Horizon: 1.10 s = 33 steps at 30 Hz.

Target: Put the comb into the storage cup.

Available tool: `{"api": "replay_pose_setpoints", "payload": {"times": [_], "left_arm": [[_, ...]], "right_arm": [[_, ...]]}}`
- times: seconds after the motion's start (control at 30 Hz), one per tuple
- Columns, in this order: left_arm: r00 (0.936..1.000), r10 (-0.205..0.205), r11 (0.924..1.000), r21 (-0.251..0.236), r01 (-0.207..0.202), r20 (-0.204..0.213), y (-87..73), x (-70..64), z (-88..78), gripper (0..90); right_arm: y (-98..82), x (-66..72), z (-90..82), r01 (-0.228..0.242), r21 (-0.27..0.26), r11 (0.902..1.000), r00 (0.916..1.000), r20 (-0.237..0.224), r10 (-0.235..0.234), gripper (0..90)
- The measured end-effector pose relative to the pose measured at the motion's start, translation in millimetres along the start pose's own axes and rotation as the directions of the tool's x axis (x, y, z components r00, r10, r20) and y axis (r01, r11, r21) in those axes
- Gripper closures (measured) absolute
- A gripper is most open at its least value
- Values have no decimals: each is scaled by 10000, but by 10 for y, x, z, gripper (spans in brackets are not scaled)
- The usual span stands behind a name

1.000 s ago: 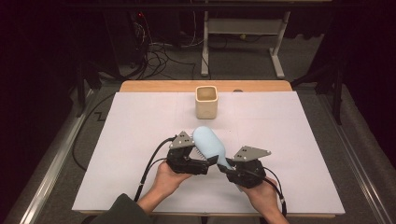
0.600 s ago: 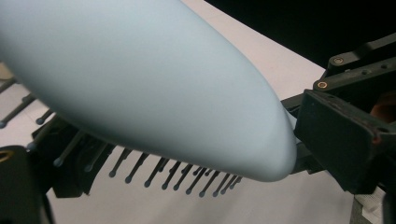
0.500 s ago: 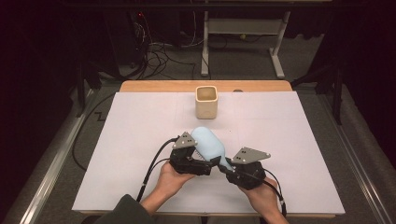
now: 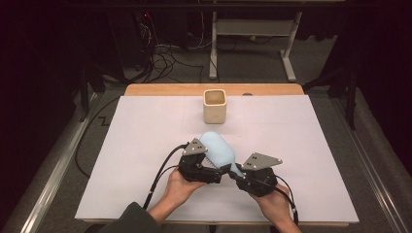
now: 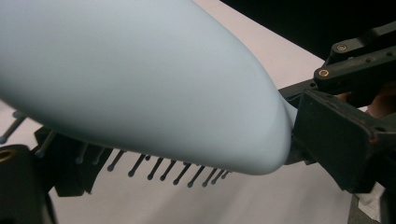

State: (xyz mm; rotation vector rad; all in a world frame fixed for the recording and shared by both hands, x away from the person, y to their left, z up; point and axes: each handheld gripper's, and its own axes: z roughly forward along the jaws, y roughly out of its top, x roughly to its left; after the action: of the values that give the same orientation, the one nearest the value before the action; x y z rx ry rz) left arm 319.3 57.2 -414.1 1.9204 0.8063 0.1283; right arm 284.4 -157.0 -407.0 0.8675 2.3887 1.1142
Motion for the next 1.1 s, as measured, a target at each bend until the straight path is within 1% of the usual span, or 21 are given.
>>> {"api": "replay_pose_setpoints", "payload": {"times": [0.2,0.37,0.4,0.53,0.67,0.77,0.9,0.97,1.03,1.1], "left_arm": [[10000,-16,9999,-144,15,-91,2,-27,-21,123],[9994,-323,9994,-83,322,-89,10,-33,-22,144],[9994,-332,9994,-89,331,-116,12,-36,-25,144],[9989,-451,9989,-162,449,-103,31,-36,-43,151],[9989,-435,9990,-100,434,-197,29,-49,-40,155],[9985,-495,9988,-66,493,-230,35,-47,-50,157],[9981,-422,9989,-215,412,-460,49,-39,-82,145],[9975,-561,9982,-241,551,-419,66,-13,-104,133],[9970,-707,9972,-269,698,-331,77,14,-127,132],[9968,-707,9974,-189,701,-360,83,15,-135,131]], "right_arm": [[7,12,-6,51,-48,10000,9999,155,-51,704],[10,20,-3,130,-61,9999,9993,348,-128,704],[12,23,-2,160,-48,9999,9991,401,-158,704],[17,24,-10,95,-101,9999,9992,388,-91,704],[20,22,-4,95,-92,9999,9990,429,-91,704],[31,23,2,110,-113,9999,9989,462,-105,704],[58,28,13,157,-187,9997,9988,470,-148,704],[82,36,20,140,-256,9996,9987,497,-127,704],[99,51,20,229,-310,9993,9982,559,-211,704],[118,70,25,318,-334,9989,9972,687,-295,704]]}}
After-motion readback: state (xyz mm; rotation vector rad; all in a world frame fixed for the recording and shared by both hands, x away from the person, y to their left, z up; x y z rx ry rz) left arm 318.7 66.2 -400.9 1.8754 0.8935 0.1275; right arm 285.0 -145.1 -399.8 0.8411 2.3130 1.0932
